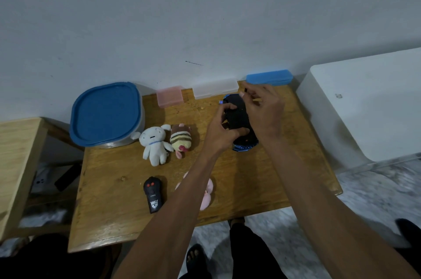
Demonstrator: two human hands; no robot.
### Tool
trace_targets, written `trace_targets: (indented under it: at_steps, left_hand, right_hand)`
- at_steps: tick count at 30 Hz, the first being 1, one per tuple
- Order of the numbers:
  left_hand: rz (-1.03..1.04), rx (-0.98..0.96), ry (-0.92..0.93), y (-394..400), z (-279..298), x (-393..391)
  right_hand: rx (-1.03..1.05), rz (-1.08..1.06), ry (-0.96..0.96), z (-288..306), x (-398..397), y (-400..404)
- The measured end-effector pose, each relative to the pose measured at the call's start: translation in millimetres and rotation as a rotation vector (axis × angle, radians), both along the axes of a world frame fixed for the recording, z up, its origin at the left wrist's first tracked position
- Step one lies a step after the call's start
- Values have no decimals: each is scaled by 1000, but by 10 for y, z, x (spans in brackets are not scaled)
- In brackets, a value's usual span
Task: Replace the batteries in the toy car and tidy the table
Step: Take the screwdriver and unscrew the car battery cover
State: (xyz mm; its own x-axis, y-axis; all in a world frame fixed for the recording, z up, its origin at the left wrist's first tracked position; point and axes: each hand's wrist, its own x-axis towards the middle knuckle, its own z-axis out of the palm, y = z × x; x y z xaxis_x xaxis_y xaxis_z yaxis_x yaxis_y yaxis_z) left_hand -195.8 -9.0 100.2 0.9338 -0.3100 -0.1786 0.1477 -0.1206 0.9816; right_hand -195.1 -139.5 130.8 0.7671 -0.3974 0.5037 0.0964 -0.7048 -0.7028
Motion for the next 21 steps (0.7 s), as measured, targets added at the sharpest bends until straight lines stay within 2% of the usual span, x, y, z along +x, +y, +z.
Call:
trace_targets:
  at_steps: [21]
  left_hand:
    - [6, -11, 7, -41, -35, -37]
  right_hand:
    - [8, 58, -26, -22, -41, -41]
